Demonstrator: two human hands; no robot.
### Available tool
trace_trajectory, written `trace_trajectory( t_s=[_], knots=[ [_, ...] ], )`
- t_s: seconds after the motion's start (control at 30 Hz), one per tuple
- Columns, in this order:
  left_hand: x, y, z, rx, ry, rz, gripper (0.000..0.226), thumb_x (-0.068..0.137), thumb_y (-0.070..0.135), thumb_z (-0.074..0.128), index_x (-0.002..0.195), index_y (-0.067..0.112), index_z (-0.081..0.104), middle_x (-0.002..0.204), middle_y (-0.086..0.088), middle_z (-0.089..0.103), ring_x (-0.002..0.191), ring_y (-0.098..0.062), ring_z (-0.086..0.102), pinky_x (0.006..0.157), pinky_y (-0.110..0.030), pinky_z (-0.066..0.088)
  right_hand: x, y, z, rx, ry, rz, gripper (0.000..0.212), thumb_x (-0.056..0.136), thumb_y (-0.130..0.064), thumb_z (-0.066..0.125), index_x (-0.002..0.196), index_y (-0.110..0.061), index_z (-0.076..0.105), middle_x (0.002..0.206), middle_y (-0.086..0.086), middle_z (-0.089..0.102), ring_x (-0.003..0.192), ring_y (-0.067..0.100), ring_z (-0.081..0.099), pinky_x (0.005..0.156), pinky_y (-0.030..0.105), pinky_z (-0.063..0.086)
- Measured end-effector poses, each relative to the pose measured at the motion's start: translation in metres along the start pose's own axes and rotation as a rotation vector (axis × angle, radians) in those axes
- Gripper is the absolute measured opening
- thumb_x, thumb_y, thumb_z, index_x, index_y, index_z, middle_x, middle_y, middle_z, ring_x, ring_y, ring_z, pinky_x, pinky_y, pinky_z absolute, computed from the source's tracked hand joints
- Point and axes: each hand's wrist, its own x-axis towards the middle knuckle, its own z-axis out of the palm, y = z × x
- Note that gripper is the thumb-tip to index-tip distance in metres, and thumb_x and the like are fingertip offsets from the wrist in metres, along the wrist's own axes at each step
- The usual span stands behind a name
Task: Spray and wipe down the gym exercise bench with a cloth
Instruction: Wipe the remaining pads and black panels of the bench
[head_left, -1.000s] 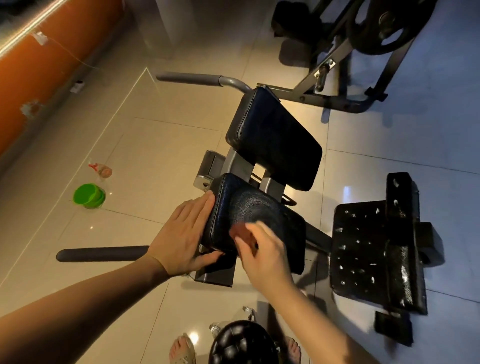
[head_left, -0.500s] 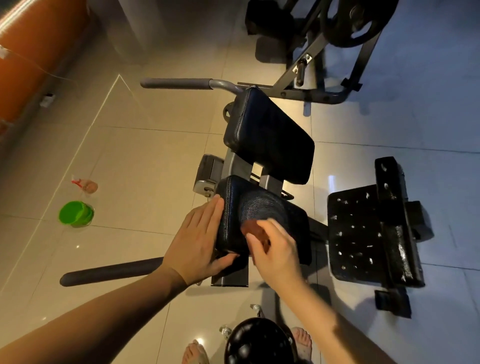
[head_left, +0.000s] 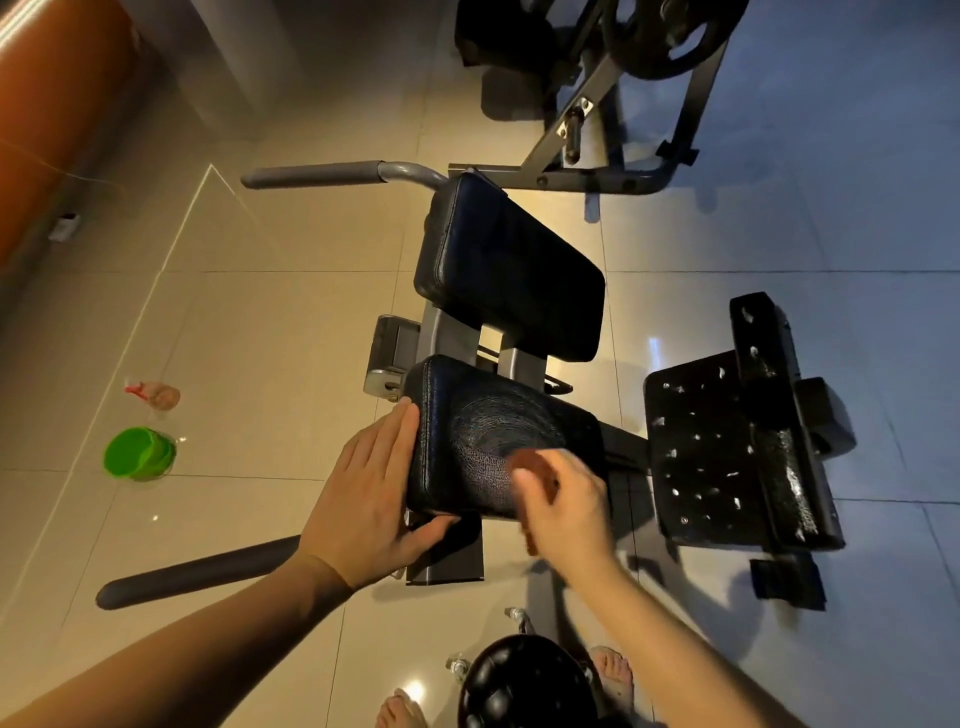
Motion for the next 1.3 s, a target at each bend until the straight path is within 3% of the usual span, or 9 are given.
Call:
trace_trajectory(
  t_s=[0.17, 0.33, 0.43, 0.6, 0.67, 0.83, 0.93, 1.17, 1.3],
  knots=[
    [0.001, 0.000, 0.001, 0.021, 0.003, 0.003, 0.111, 0.088, 0.076, 0.052, 0.163, 0.007, 0.008, 0.168, -0.015, 0.023, 0.149, -0.032, 0.033, 0.121, -0.049, 0.032, 0.054, 0.060, -0.026, -0.345, -0.004, 0.412, 0.021, 0.098, -0.022, 0.063, 0.112, -0.007, 0.066, 0.111, 0.017, 0.070, 0.106, 0.037, 0.066, 0.088, 0.042, 0.052],
    [0.001, 0.002, 0.000, 0.028, -0.007, -0.008, 0.113, 0.086, 0.078, 0.051, 0.164, 0.009, 0.005, 0.168, -0.015, 0.021, 0.150, -0.031, 0.031, 0.123, -0.046, 0.029, 0.032, -0.044, 0.010, 0.002, -0.043, 0.077, 0.016, 0.098, -0.028, 0.063, 0.111, -0.019, 0.067, 0.104, -0.002, 0.065, 0.094, 0.014, 0.062, 0.080, 0.028, 0.054],
    [0.000, 0.003, 0.000, 0.027, 0.008, -0.006, 0.113, 0.086, 0.079, 0.050, 0.164, 0.010, 0.005, 0.168, -0.015, 0.021, 0.150, -0.031, 0.031, 0.123, -0.044, 0.027, -0.010, -0.036, 0.008, 0.078, -0.080, -0.108, 0.013, 0.098, -0.027, 0.063, 0.107, -0.018, 0.068, 0.102, -0.007, 0.063, 0.092, 0.010, 0.060, 0.079, 0.022, 0.050],
    [0.002, 0.001, 0.002, 0.043, 0.017, 0.011, 0.112, 0.087, 0.075, 0.053, 0.163, 0.005, 0.010, 0.167, -0.017, 0.024, 0.149, -0.032, 0.033, 0.123, -0.047, 0.029, 0.055, 0.076, -0.024, -0.122, 0.066, 0.441, 0.021, 0.099, -0.022, 0.065, 0.114, -0.008, 0.069, 0.106, 0.010, 0.070, 0.103, 0.028, 0.067, 0.080, 0.030, 0.047],
    [0.002, 0.001, 0.003, 0.045, 0.011, 0.008, 0.113, 0.087, 0.074, 0.056, 0.163, 0.005, 0.010, 0.167, -0.016, 0.023, 0.150, -0.032, 0.032, 0.123, -0.048, 0.029, 0.085, 0.075, -0.021, -0.083, 0.125, 0.527, 0.022, 0.099, -0.023, 0.064, 0.114, -0.007, 0.068, 0.106, 0.011, 0.070, 0.105, 0.031, 0.067, 0.083, 0.035, 0.051],
    [0.001, 0.001, 0.001, 0.046, 0.005, 0.004, 0.114, 0.086, 0.075, 0.057, 0.163, 0.007, 0.009, 0.167, -0.015, 0.022, 0.150, -0.031, 0.031, 0.124, -0.044, 0.027, 0.069, -0.038, 0.015, 0.166, 0.025, 0.154, 0.012, 0.098, -0.028, 0.064, 0.107, -0.020, 0.066, 0.097, -0.002, 0.064, 0.087, 0.013, 0.063, 0.066, 0.019, 0.046],
    [0.000, 0.003, 0.001, 0.019, -0.003, -0.009, 0.114, 0.086, 0.075, 0.057, 0.164, 0.009, 0.007, 0.169, -0.013, 0.020, 0.152, -0.029, 0.029, 0.124, -0.044, 0.027, 0.004, -0.041, 0.016, 0.168, -0.078, -0.090, 0.014, 0.098, -0.027, 0.064, 0.109, -0.020, 0.068, 0.103, -0.011, 0.062, 0.095, 0.003, 0.058, 0.078, 0.018, 0.049],
    [0.001, 0.002, 0.000, 0.028, 0.015, 0.006, 0.113, 0.087, 0.077, 0.053, 0.164, 0.008, 0.007, 0.167, -0.016, 0.022, 0.149, -0.031, 0.032, 0.122, -0.046, 0.030, 0.060, 0.062, -0.022, -0.209, 0.086, 0.474, 0.015, 0.097, -0.020, 0.065, 0.107, -0.009, 0.070, 0.104, 0.014, 0.071, 0.103, 0.036, 0.066, 0.082, 0.036, 0.048],
    [0.001, 0.002, 0.001, 0.030, 0.018, 0.001, 0.113, 0.087, 0.077, 0.054, 0.164, 0.009, 0.007, 0.167, -0.015, 0.022, 0.149, -0.031, 0.032, 0.123, -0.042, 0.028, 0.059, -0.037, 0.011, 0.072, 0.051, 0.169, 0.016, 0.097, -0.026, 0.066, 0.110, -0.017, 0.069, 0.097, -0.002, 0.067, 0.094, 0.018, 0.066, 0.075, 0.026, 0.050]
  ],
)
